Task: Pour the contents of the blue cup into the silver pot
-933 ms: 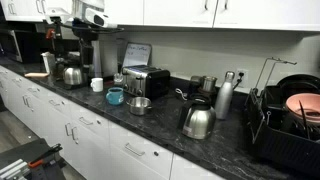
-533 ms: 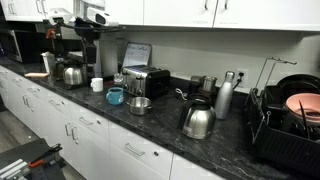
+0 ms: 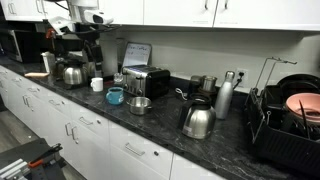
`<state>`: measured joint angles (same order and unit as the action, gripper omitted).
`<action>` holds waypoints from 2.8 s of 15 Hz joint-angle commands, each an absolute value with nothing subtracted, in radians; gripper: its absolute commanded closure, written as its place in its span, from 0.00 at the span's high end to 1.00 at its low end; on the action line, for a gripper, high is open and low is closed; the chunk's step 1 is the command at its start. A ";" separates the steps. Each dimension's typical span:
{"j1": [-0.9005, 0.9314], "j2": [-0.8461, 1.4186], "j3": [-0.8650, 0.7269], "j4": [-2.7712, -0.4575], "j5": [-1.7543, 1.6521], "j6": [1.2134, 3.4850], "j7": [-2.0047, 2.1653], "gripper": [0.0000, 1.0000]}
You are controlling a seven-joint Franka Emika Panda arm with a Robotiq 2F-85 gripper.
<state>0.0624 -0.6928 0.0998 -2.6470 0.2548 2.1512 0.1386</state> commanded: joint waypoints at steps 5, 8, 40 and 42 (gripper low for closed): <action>0.070 -0.700 0.089 -2.648 0.247 2.152 0.137 1.00; 0.099 -0.711 0.134 -2.676 0.234 2.204 0.127 1.00; -0.150 -0.312 0.612 -2.757 -0.291 2.836 0.694 1.00; -0.193 -0.263 0.639 -2.733 -0.335 2.859 0.732 1.00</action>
<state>-0.1196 -0.3312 0.5873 -2.7713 -0.2709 2.8164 0.6739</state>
